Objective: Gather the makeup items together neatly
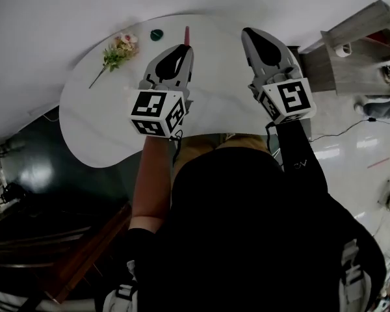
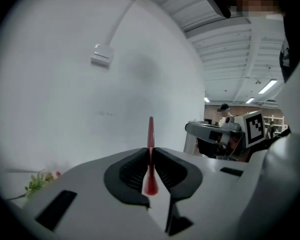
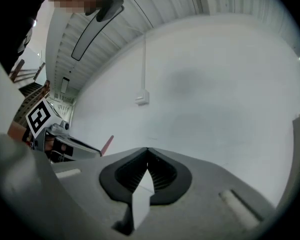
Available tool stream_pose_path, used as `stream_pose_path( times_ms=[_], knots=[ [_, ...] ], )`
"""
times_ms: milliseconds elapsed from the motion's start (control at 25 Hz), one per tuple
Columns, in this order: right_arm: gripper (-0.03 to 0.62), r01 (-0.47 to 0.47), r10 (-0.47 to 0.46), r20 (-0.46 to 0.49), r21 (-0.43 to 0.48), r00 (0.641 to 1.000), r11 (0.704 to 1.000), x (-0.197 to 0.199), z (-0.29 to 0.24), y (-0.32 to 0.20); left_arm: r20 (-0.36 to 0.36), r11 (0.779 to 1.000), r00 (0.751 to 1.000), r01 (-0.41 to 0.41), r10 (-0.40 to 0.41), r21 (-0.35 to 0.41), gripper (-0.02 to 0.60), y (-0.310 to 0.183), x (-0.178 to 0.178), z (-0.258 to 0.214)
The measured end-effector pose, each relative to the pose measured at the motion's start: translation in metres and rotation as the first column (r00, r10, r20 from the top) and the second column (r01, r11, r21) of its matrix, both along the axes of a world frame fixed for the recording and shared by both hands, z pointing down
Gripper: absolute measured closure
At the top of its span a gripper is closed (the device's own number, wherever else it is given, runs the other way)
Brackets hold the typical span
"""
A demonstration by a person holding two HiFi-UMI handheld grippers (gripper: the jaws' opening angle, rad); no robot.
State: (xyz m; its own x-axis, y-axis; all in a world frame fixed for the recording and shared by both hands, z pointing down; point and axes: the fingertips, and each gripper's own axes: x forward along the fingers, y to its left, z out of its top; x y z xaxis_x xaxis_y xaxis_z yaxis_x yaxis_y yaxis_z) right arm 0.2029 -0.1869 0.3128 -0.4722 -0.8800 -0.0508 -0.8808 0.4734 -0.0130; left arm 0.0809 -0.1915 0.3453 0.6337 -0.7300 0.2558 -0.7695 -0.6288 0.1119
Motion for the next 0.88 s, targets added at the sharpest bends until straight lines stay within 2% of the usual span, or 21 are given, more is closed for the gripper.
stream_pose_path(
  times_ms=[80,160,320,600,680,800,880],
  knots=[
    [0.589,0.036,-0.036,-0.011,-0.015,0.999,0.999,-0.013,0.007,-0.004,0.000,0.997,0.998,0.061,-0.061,-0.052,0.537,-0.004,-0.017,0.020],
    [0.589,0.063,-0.064,-0.017,-0.035,0.998,0.997,-0.026,0.015,-0.007,0.000,0.982,0.993,0.120,-0.122,-0.146,0.537,-0.008,-0.035,0.054],
    [0.589,0.099,-0.102,-0.031,-0.074,0.994,0.992,-0.044,0.030,-0.010,0.036,0.928,0.980,0.199,-0.198,-0.317,0.535,-0.006,-0.059,0.123],
    [0.589,0.078,-0.084,-0.042,-0.128,0.996,0.989,-0.044,0.047,-0.016,0.129,0.841,0.961,0.276,-0.244,-0.465,0.535,-0.002,-0.076,0.199],
    [0.589,0.079,-0.087,-0.052,-0.143,0.995,0.987,-0.042,0.053,-0.015,0.167,0.798,0.947,0.322,-0.276,-0.510,0.535,-0.002,-0.084,0.221],
    [0.589,0.093,-0.105,-0.070,-0.150,0.992,0.984,-0.043,0.060,-0.013,0.212,0.710,0.915,0.400,-0.342,-0.579,0.535,-0.001,-0.105,0.254],
    [0.589,0.095,-0.107,-0.074,-0.153,0.991,0.984,-0.041,0.063,-0.013,0.232,0.670,0.900,0.431,-0.369,-0.605,0.535,-0.001,-0.115,0.268]
  ],
)
